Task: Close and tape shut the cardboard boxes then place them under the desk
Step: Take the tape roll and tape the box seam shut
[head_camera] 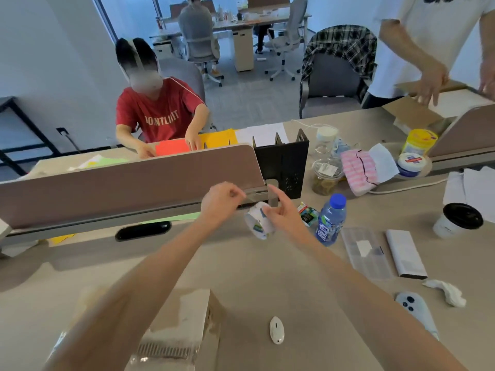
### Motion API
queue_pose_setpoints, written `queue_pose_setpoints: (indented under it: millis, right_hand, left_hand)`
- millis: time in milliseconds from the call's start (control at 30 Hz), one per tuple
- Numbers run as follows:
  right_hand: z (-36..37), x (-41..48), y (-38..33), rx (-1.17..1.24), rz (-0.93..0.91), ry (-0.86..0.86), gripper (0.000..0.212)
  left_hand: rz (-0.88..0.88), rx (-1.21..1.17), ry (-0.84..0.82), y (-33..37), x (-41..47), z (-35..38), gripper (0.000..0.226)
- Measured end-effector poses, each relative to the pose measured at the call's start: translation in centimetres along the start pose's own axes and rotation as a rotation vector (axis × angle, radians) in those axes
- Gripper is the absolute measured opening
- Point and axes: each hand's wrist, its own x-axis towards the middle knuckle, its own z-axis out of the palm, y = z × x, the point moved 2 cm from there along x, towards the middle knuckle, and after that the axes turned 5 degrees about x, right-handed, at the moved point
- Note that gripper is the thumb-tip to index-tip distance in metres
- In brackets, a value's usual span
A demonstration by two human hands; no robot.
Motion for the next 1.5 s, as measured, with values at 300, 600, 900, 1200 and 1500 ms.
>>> queue_pose_setpoints:
  millis: [300, 600, 900, 1200, 1500]
  right_hand:
    - [0.9, 7.3, -1.1, -0.011, 0.026, 0.221, 0.036]
    - [1.9, 10.3, -0.9, 0.087, 0.065, 0.265, 0.04]
    - [1.5, 11.2, -0.3, 0.12, 0.115, 0.29, 0.041]
    - [2.4, 11.2, -0.2, 0.063, 0.138, 0.285, 0.039]
    - [1.9, 10.9, -0.5, 0.027, 0.154, 0.269, 0.039]
  left_hand:
    - [0.152, 0.041, 0.047, 1.3, 10.1, -3.0, 0.017]
    - [0.169, 0.264, 0.211, 2.7, 14.2, -2.9, 0.032]
    - [0.1, 0.42, 0.213, 3.4, 16.0, -1.5, 0.043]
    - [0.02, 0.646, 0.079, 4.6, 16.5, -2.5, 0.053]
    - [-0.103, 0.815, -0.085, 4.2, 17.2, -3.6, 0.087]
